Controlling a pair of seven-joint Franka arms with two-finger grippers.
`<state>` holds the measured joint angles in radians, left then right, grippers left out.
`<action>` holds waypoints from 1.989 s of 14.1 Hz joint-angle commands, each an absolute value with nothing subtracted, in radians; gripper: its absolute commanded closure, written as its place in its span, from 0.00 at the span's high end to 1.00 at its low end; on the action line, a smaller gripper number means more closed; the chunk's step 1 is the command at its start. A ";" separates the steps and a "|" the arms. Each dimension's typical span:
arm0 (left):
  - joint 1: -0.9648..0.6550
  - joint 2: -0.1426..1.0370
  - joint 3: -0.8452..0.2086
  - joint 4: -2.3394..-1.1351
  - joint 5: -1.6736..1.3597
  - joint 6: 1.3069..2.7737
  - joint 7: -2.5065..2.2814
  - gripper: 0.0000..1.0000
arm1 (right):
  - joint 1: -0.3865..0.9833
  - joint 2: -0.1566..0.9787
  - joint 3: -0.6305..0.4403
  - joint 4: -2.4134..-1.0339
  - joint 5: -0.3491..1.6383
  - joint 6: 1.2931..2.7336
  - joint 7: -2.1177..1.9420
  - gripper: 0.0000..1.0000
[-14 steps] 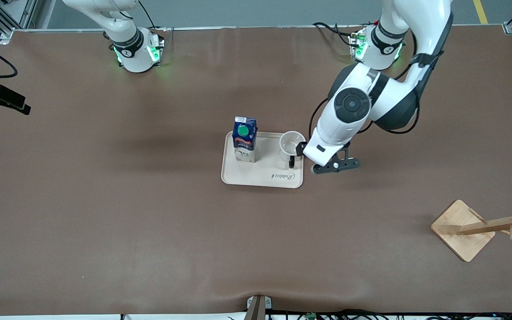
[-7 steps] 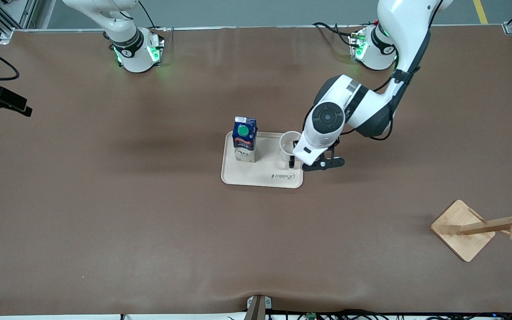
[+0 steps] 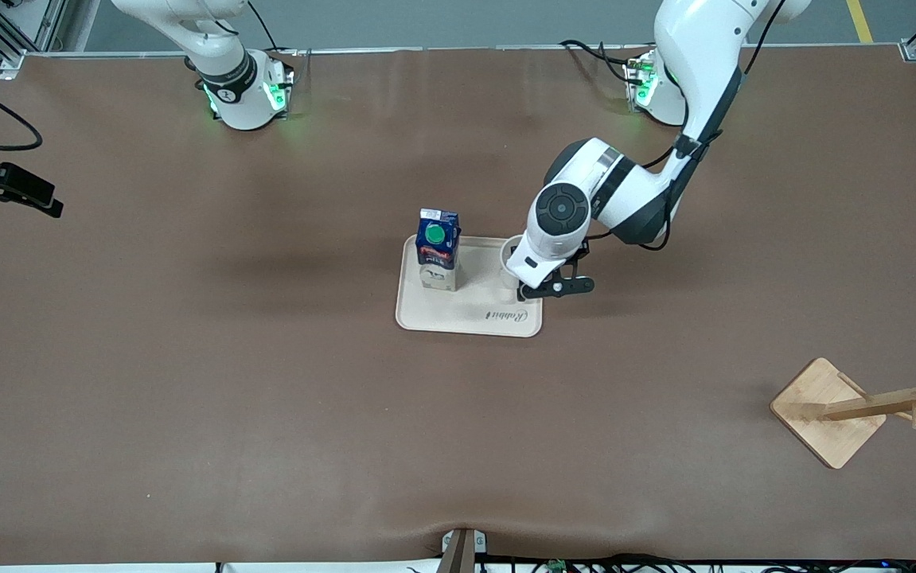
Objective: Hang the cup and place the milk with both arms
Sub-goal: 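Reach the left gripper to the white mug's black handle and grasp it, then carry the mug toward the wooden stand while the right gripper grasps the milk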
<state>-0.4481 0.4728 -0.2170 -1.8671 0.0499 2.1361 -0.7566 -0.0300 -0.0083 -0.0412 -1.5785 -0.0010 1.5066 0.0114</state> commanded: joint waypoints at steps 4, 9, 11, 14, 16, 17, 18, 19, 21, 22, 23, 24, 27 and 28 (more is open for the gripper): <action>-0.456 0.489 -0.215 -1.876 0.067 2.187 -0.773 0.10 | -0.029 0.122 -0.041 -1.552 -0.002 1.497 0.011 1.00; -0.439 0.469 -0.212 -1.833 0.067 2.180 -0.750 0.00 | 0.050 0.172 -0.040 -1.566 0.040 1.477 0.035 1.00; -0.417 0.440 -0.212 -1.803 0.067 2.172 -0.732 0.00 | 0.136 0.172 -0.040 -1.566 0.104 1.473 0.212 1.00; -0.382 0.356 -0.210 -1.744 0.067 2.049 -0.691 0.00 | 0.322 0.190 -0.040 -1.565 0.123 1.524 0.510 1.00; -0.312 0.278 -0.212 -1.723 0.066 1.939 -0.582 0.00 | 0.405 0.230 -0.040 -1.562 0.174 1.589 0.613 1.00; -0.273 0.238 -0.212 -1.724 0.066 1.925 -0.524 0.00 | 0.437 0.251 -0.040 -1.559 0.227 1.621 0.659 1.00; -0.234 0.206 -0.212 -1.726 0.066 1.905 -0.462 0.00 | 0.454 0.267 -0.040 -1.555 0.271 1.658 0.690 1.00; -0.191 0.177 -0.212 -1.724 0.066 1.882 -0.392 0.00 | 0.475 0.281 -0.040 -1.555 0.299 1.692 0.696 1.00; -0.091 0.138 -0.212 -1.723 0.066 1.865 -0.222 0.00 | 0.520 0.307 -0.040 -1.554 0.371 1.756 0.734 1.00; -0.040 0.130 -0.213 -1.720 0.066 1.862 -0.137 0.00 | 0.534 0.322 -0.040 -1.552 0.412 1.791 0.777 1.00; -0.002 0.126 -0.212 -1.714 0.060 1.858 -0.061 0.00 | 0.564 0.337 -0.040 -1.554 0.408 1.834 0.804 1.00; 0.036 0.126 -0.213 -1.704 0.060 1.855 0.007 0.00 | 0.607 0.357 -0.041 -1.554 0.403 1.873 0.816 1.00; 0.136 0.132 -0.207 -1.678 0.058 1.838 0.199 0.00 | 0.666 0.413 -0.041 -1.562 0.405 1.970 0.836 1.00; 0.181 0.135 -0.207 -1.672 0.060 1.838 0.272 0.00 | 0.672 0.416 -0.043 -1.572 0.399 1.964 0.835 1.00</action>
